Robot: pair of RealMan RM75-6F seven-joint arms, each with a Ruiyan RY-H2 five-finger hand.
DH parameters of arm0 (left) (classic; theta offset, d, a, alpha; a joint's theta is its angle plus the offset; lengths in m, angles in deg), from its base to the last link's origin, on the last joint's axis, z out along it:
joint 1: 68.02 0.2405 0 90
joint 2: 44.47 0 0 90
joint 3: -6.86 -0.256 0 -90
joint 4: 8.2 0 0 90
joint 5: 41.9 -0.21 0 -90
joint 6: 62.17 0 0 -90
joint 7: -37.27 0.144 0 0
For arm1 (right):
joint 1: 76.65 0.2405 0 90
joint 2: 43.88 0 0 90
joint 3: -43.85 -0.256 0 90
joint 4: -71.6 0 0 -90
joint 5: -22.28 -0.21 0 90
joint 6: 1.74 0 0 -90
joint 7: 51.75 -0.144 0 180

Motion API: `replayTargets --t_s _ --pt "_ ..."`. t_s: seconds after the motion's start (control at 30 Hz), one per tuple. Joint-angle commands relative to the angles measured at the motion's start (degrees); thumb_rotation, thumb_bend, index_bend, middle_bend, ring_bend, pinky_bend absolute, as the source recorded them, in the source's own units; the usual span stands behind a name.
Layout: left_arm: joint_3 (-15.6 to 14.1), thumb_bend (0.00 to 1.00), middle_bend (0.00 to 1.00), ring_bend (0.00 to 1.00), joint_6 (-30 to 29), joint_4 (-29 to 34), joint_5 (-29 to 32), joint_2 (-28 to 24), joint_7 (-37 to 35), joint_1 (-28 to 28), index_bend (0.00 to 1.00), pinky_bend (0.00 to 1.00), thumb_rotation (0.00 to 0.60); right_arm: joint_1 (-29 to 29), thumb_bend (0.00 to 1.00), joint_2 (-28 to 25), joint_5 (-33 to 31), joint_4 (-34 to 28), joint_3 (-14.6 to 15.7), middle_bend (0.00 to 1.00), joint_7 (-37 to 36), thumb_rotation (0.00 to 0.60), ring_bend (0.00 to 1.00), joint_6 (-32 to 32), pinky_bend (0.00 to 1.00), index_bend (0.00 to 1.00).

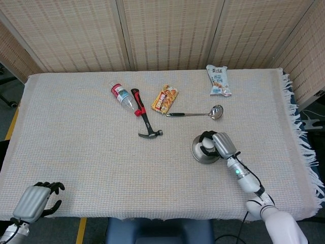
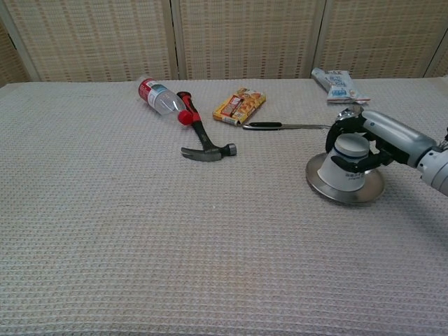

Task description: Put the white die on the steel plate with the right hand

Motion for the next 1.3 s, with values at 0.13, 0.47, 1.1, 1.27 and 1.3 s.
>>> replayTargets --t_s 0.13,0.47,1.1,1.27,1.3 --pt "0.0 0.34 0.48 0.44 0.0 0.0 0.0 0.0 0.1 0.0 0.41 0.44 0.600 -0.4 0.31 2.0 -0.4 2.2 -0.2 0.50 5.0 0.600 0.45 1.2 0.74 0.50" --pt "0.0 0.34 0.48 0.44 -0.2 0.0 -0.1 -0.1 -0.2 0.1 0.40 0.44 0.600 -0.1 0.31 -4.8 1.2 -11.8 1.5 0.50 -16.4 0.600 0.45 -0.3 0.74 0.50" --pt "0.2 0.34 0.48 0.44 -0.5 0.0 0.4 -0.2 -0.2 0.2 0.41 0.44 0.600 -9.9 0.31 -16.9 -1.7 -28.7 -1.3 0.50 24.8 0.600 0.45 16.6 0.74 0.49" --pt "0.2 0.34 0.48 0.44 -0.3 0.0 0.4 -0.1 0.1 0.2 0.41 0.44 0.600 -14.6 0.31 -18.3 -5.4 -30.0 -1.2 0.50 30.0 0.600 0.45 15.3 0.74 0.49" --pt "0.2 0.34 0.48 0.44 -0.3 0.0 0.4 -0.1 0.2 0.2 0.41 0.44 0.600 -15.0 0.31 -18.3 -5.8 -29.7 -1.2 0.50 29.3 0.600 0.45 14.7 0.74 0.49"
